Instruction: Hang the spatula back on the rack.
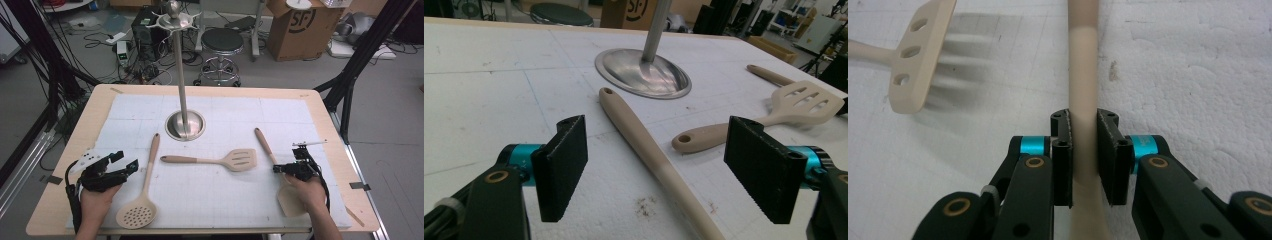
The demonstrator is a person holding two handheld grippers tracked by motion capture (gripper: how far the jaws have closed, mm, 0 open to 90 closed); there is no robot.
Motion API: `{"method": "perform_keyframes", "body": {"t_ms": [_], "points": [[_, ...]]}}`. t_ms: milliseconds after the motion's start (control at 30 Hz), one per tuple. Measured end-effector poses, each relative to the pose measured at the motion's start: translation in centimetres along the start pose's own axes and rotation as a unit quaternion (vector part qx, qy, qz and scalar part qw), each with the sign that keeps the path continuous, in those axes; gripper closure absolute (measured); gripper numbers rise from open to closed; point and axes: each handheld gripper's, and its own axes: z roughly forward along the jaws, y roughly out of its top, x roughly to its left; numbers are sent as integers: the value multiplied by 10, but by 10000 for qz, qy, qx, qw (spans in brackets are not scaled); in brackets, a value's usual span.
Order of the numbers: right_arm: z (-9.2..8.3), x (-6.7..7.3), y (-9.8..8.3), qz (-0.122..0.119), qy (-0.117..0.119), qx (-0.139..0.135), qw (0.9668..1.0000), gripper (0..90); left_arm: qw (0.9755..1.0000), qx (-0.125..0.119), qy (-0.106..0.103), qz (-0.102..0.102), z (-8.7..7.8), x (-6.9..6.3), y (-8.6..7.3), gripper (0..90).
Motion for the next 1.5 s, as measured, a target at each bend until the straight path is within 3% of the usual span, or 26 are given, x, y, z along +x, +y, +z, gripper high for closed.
{"method": "perform_keyframes", "body": {"t_ms": [167,433,767,967,1100,1367,1500], "points": [[-3,-2,0,8,76,-129,9999,784,10000,12,38,1,-2,1,-1,260],[-8,-1,1,91,470,-170,9987,785,10000,0,53,0,-4,1,-1,260],[-20,6,9,-32,750,-374,9965,784,10000,37,28,-2,-3,2,-2,260],[-24,16,13,-59,1062,-554,9928,784,10000,21,-15,-51,-3,1,-1,260],[-26,23,15,-121,1397,-822,9867,784,10000,15,-25,-52,-4,0,0,260],[-26,32,20,-208,1623,-920,9822,784,10000,14,-25,-30,-4,0,0,260],[-25,36,22,-222,1869,-1031,9767,784,10000,0,-39,-24,-4,0,0,260]]}}
